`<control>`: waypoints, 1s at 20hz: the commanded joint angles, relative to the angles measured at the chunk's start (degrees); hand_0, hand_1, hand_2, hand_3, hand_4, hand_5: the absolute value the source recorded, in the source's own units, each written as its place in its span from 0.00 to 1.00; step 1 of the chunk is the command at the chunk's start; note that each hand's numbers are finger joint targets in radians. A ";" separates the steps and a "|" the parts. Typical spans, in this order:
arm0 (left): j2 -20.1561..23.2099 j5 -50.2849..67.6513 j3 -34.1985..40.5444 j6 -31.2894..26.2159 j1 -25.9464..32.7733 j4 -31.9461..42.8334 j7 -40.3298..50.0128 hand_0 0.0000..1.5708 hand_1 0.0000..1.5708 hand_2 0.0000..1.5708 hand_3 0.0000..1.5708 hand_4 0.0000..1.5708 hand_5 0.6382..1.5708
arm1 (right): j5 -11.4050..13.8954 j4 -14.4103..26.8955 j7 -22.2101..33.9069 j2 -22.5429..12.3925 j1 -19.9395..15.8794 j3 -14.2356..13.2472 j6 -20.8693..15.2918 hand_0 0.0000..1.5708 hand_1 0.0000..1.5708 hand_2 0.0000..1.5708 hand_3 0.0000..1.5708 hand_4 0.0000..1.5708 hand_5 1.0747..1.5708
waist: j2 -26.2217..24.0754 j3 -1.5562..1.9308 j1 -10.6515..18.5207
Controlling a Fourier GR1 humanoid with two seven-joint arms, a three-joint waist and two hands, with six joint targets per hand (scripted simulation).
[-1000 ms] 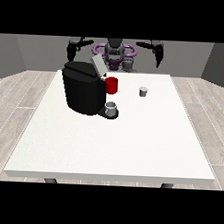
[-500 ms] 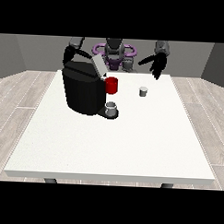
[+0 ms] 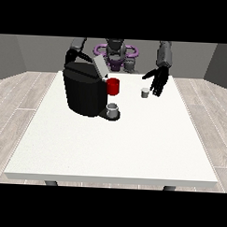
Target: Insert the coffee pod into the coffee machine and close the lid
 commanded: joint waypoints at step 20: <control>-2.93 -24.82 -9.85 7.68 -11.06 16.87 -2.18 0.56 0.56 0.65 0.56 0.22 1.00 | 0.66 14.62 0.55 1.28 -5.78 -0.92 -1.79 0.00 0.00 0.00 0.00 0.00 1.00 | 0.46 0.03 1.86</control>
